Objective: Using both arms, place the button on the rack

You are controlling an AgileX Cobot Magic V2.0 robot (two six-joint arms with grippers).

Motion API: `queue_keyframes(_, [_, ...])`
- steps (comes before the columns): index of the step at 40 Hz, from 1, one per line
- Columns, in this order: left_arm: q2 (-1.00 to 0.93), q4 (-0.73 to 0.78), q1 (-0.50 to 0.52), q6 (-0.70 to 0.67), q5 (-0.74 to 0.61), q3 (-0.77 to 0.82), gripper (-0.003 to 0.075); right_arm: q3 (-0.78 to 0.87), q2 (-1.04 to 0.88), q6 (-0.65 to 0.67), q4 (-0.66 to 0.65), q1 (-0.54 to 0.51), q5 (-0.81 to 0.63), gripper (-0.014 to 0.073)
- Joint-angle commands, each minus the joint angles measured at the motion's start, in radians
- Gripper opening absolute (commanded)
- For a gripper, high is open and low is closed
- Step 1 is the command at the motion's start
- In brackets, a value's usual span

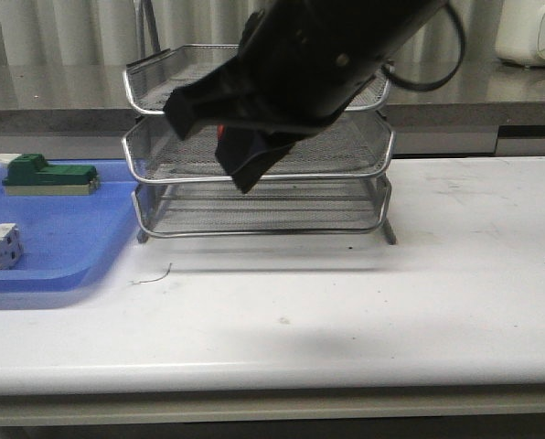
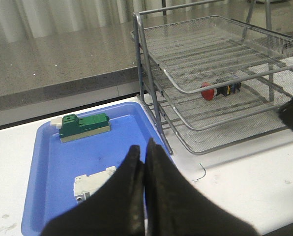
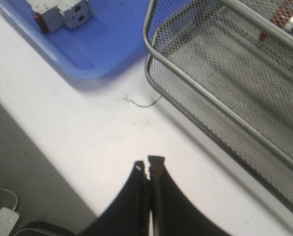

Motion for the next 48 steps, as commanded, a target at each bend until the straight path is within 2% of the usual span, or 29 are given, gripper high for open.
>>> queue_keyframes(1, [0.008, -0.011, 0.001, -0.011, -0.081, -0.028, -0.0019, -0.033, -0.134, -0.008, 0.006, -0.038, 0.102, -0.0060])
queue_keyframes(5, [0.008, -0.011, 0.011, -0.011, -0.081, -0.028, -0.0019, -0.033, -0.220, -0.008, 0.006, -0.116, 0.229, -0.0060])
queue_keyframes(11, [0.008, -0.011, 0.011, -0.011, -0.081, -0.028, -0.0019, -0.032, -0.342, -0.007, 0.006, -0.257, 0.321, -0.0060])
queue_keyframes(16, [0.008, -0.011, 0.011, -0.011, -0.081, -0.028, -0.0019, -0.005, -0.449, -0.005, 0.006, -0.402, 0.328, -0.0060])
queue_keyframes(24, [0.008, -0.011, 0.011, -0.011, -0.081, -0.028, -0.0019, 0.134, -0.659, -0.005, 0.006, -0.541, 0.301, -0.0060])
queue_keyframes(41, [0.008, -0.011, 0.011, -0.011, -0.081, -0.028, -0.0019, 0.583, -1.171, -0.005, 0.019, -0.553, 0.125, -0.0060])
queue_keyframes(48, [0.008, -0.011, 0.011, -0.011, -0.081, -0.028, -0.0019, 0.682, -1.337, -0.005, 0.019, -0.553, 0.073, -0.0060])
